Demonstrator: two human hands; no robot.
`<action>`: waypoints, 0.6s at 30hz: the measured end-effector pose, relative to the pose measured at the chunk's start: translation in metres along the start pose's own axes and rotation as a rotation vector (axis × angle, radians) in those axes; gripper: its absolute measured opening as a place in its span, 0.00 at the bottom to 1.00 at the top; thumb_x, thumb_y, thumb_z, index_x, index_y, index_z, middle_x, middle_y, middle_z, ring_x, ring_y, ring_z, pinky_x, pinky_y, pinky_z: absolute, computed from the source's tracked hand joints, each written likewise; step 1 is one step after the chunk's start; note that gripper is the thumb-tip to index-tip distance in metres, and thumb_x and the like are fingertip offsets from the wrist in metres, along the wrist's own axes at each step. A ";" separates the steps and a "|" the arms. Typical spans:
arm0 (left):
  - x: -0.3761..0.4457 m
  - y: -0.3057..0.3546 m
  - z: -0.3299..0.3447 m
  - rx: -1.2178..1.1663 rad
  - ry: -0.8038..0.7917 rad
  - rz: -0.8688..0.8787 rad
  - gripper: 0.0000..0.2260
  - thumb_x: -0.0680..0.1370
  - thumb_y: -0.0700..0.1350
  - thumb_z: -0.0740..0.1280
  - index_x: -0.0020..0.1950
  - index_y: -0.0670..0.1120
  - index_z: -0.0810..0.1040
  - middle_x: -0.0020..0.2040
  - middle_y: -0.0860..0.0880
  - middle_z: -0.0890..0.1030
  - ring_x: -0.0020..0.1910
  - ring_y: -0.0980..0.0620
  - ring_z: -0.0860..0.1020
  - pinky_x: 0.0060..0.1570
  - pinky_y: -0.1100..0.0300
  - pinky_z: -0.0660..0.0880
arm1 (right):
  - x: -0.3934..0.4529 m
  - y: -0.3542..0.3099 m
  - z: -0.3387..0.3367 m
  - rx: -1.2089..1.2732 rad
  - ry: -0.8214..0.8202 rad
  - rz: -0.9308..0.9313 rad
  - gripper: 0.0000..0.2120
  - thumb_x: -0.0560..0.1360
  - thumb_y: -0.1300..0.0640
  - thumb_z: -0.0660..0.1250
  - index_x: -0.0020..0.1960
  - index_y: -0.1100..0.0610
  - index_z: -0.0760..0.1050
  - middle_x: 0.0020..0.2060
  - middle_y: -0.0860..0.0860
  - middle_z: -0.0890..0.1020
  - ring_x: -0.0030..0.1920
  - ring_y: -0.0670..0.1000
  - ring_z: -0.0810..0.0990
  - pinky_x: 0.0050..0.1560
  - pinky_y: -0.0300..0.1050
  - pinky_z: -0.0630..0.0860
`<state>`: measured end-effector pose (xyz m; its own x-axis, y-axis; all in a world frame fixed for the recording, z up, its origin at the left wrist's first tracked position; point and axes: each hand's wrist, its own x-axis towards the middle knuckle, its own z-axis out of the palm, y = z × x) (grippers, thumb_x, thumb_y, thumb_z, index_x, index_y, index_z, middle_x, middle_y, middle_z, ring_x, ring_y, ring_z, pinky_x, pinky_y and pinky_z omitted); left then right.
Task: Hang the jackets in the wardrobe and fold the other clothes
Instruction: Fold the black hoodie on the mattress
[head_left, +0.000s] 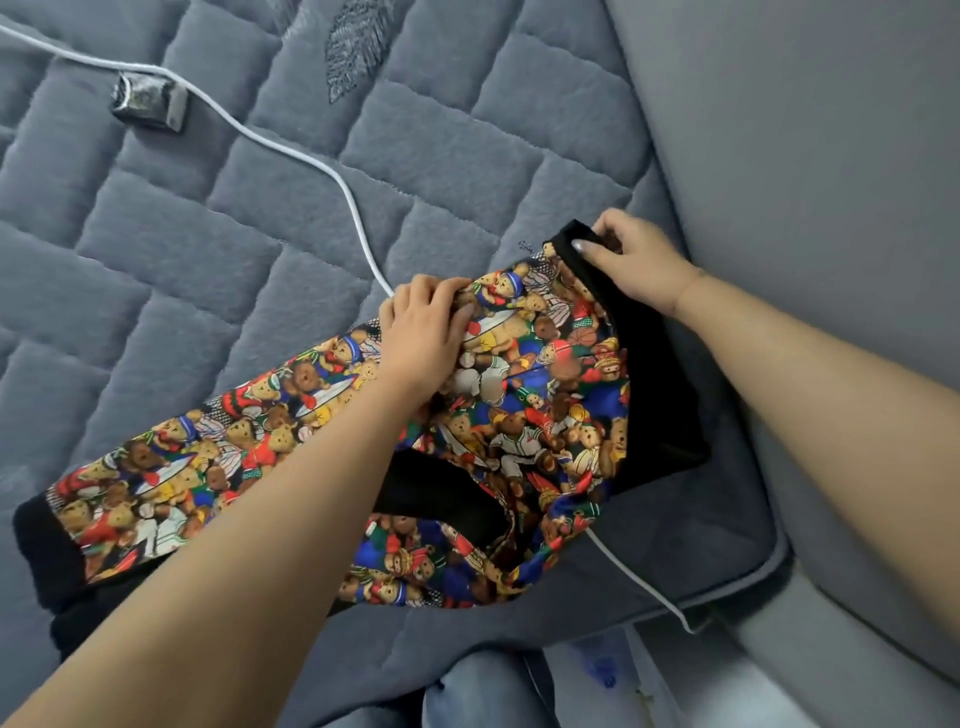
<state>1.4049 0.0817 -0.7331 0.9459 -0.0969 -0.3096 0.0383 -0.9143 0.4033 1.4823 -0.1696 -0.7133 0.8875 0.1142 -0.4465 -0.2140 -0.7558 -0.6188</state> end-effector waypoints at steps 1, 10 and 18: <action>0.002 -0.004 0.003 0.011 0.005 0.001 0.17 0.83 0.53 0.56 0.71 0.51 0.70 0.62 0.46 0.71 0.63 0.44 0.67 0.66 0.51 0.57 | 0.002 0.003 -0.003 -0.008 0.017 0.020 0.10 0.77 0.52 0.69 0.43 0.56 0.71 0.37 0.51 0.76 0.37 0.48 0.72 0.37 0.43 0.62; -0.004 0.042 0.006 -0.011 0.113 0.118 0.20 0.81 0.46 0.59 0.74 0.50 0.67 0.72 0.48 0.66 0.73 0.46 0.61 0.73 0.47 0.51 | -0.032 0.011 0.009 0.079 0.396 0.189 0.12 0.76 0.69 0.61 0.57 0.62 0.75 0.56 0.60 0.76 0.54 0.57 0.77 0.58 0.44 0.70; 0.014 0.087 0.064 0.249 -0.209 0.312 0.27 0.82 0.63 0.43 0.79 0.57 0.40 0.80 0.52 0.35 0.75 0.48 0.29 0.71 0.38 0.29 | -0.194 0.031 0.044 0.476 0.511 0.412 0.12 0.78 0.65 0.61 0.54 0.51 0.77 0.53 0.50 0.80 0.51 0.43 0.78 0.51 0.33 0.74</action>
<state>1.4007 -0.0241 -0.7569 0.8136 -0.4369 -0.3836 -0.3411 -0.8930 0.2935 1.2852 -0.1867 -0.6746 0.7517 -0.5088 -0.4195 -0.6130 -0.3047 -0.7289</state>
